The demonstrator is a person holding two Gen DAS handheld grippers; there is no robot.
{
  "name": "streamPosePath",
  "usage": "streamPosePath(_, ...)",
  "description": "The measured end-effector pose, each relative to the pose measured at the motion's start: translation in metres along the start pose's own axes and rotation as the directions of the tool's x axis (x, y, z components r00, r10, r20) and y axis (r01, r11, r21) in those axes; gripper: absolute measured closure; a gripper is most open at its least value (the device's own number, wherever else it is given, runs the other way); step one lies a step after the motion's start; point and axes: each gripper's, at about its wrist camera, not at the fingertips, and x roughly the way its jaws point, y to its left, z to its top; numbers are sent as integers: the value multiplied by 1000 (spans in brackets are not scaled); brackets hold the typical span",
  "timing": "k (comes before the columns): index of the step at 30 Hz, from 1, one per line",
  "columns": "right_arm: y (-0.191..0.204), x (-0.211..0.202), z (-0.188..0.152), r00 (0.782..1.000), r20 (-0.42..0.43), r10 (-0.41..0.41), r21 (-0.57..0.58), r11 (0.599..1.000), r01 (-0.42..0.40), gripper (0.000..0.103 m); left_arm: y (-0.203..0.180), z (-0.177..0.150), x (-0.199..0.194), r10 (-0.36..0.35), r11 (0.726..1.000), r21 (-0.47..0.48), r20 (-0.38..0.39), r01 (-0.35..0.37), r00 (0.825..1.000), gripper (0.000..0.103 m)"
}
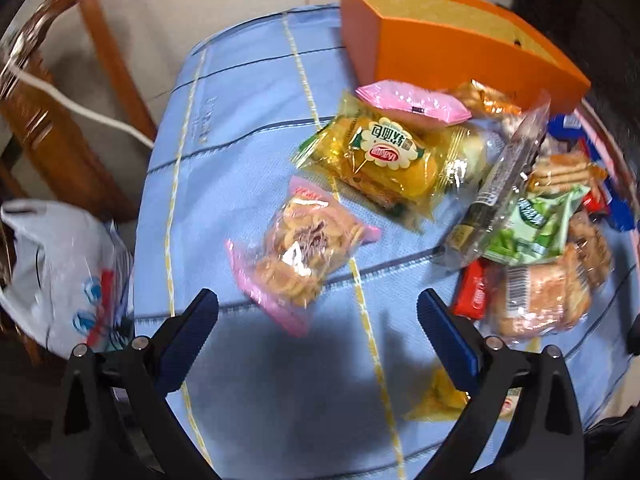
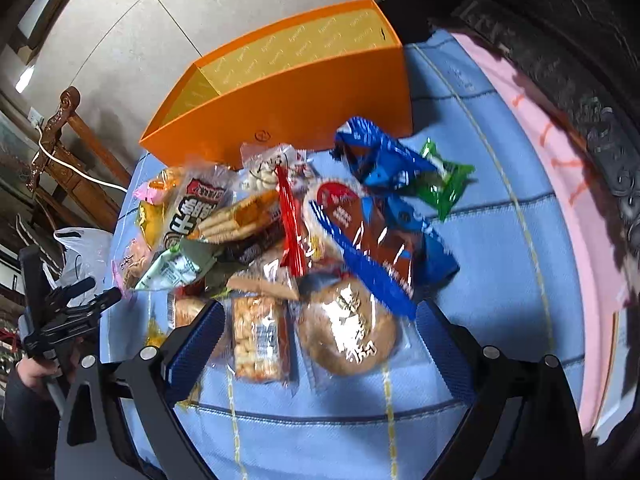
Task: Organize snacks
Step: 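Grasp pink-wrapped pastry with left tool while right tool grasps yellow bread packet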
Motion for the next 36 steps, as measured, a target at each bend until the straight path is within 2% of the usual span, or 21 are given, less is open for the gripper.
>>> streamPosePath(5,-1,-4,-3,1000,3,-7,7,1000,7,6,-4,19,38,45,996,74,-59,-41,997,5)
streamPosePath(12,-4,0,-8,999,1,-46,9,999,46,6,-8,29,59,93,986,148,-60,-83,994,7)
streamPosePath(14,-2,3,-10,998,1,-64,-6,998,64,6,-11,29,57,107,982,161,-38,-99,994,19)
streamPosePath(15,0,5,-11,998,-5,-67,-13,998,67,6,-10,29,55,109,983,153,-27,-103,994,28)
streamPosePath(16,2,9,-11,998,-16,-67,-20,998,67,6,-8,28,52,70,989,129,-30,-66,997,44)
streamPosePath(19,11,17,-12,997,-49,-53,-32,998,51,6,-3,26,42,29,997,66,-32,-27,999,67)
streamPosePath(20,17,20,-12,997,-59,-43,-45,998,40,6,1,24,39,8,999,40,-30,-6,1000,71)
streamPosePath(22,27,24,-13,997,-76,-29,-76,997,23,6,8,18,31,-60,998,-36,-39,59,997,74)
streamPosePath(24,39,29,-16,994,-107,-11,-120,993,-2,6,8,11,23,-95,993,-67,-23,93,995,77)
streamPosePath(28,63,40,-26,984,-175,24,-208,976,-61,6,0,-4,16,-119,991,-66,-28,117,993,77)
streamPosePath(33,79,41,-34,977,-206,55,-259,960,-109,6,2,-13,6,-135,988,-86,-22,132,991,78)
streamPosePath(36,95,46,-46,964,-251,85,-317,934,-164,6,-2,-21,2,-144,986,-92,-29,140,989,78)
